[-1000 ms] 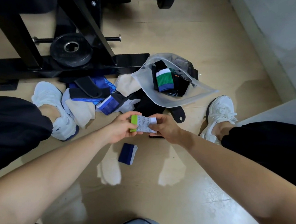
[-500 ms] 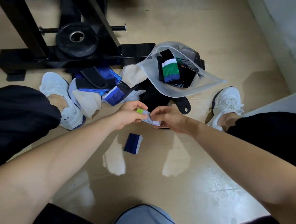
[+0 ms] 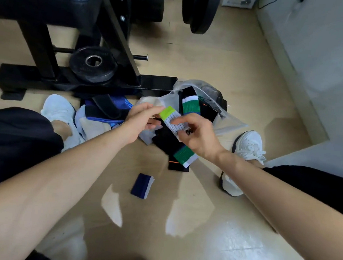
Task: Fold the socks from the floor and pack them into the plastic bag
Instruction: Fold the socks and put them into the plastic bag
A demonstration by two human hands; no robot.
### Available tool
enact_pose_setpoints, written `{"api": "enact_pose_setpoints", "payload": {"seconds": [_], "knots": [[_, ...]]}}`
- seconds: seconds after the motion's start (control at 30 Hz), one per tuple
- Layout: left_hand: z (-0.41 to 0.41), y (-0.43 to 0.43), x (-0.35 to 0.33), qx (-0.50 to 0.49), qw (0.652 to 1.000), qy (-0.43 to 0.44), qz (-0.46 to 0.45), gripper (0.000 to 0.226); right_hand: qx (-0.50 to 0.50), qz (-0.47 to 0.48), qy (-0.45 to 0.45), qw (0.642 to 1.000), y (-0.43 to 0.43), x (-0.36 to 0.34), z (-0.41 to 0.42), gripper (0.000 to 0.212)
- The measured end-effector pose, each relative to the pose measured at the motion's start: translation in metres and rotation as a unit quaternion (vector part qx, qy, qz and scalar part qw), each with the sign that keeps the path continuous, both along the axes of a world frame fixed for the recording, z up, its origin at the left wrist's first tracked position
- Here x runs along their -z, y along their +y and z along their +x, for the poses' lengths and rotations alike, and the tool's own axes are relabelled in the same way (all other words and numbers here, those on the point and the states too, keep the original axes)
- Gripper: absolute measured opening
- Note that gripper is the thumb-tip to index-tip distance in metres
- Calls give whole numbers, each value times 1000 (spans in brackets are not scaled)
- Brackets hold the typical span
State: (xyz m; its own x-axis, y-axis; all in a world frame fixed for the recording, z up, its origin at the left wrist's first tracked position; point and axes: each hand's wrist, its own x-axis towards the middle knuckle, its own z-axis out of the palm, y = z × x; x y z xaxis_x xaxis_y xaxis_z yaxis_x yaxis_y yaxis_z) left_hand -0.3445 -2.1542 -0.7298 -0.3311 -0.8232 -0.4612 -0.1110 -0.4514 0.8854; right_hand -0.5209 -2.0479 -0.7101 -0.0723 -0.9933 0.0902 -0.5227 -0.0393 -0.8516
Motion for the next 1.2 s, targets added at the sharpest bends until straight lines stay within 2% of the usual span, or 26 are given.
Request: {"api": "enact_pose_setpoints", "payload": {"seconds": [0.1, 0.17, 0.27, 0.33, 0.43, 0.53, 0.7, 0.83, 0.9, 0.97, 1.03, 1.13, 1.2], "knots": [[-16, -4, 1, -52, 995, -71, -46, 33, 73, -45, 57, 995, -7, -7, -19, 30], [-26, 0, 3, -30, 994, -96, -44, 35, 88, -12, 114, 990, -11, -8, -31, 30], [-38, 9, 11, 16, 987, -145, -65, 25, 81, 58, 200, 975, -17, 2, -42, 32], [-44, 14, 17, 8, 981, -171, -90, 22, 74, 106, 230, 965, -25, 11, -42, 38], [-43, 17, 21, 6, 982, -157, -105, 19, 57, 179, 246, 951, -39, 29, -40, 47], [-37, 21, 24, 18, 983, -137, -122, 18, 23, 227, 282, 932, -56, 45, -39, 48], [-31, 24, 26, 2, 986, -101, -133, 19, -21, 291, 422, 858, -95, 64, -48, 59], [-27, 20, 27, 16, 986, -85, -145, 18, -45, 357, 431, 828, -117, 74, -56, 58], [-23, 18, 32, 22, 985, -82, -153, 18, -55, 366, 411, 833, -120, 74, -55, 56], [-17, 18, 40, 31, 983, -85, -163, 20, -44, 352, 375, 856, -115, 71, -49, 56], [-12, 19, 47, 53, 977, -91, -183, 21, -35, 291, 349, 890, -102, 63, -40, 50], [-4, 26, 56, 88, 966, -99, -221, 18, -4, 104, 321, 941, -68, 52, -23, 29], [5, 30, 71, 151, 953, -127, -231, 14, 10, -5, 319, 948, -39, 50, -12, 19]]}}
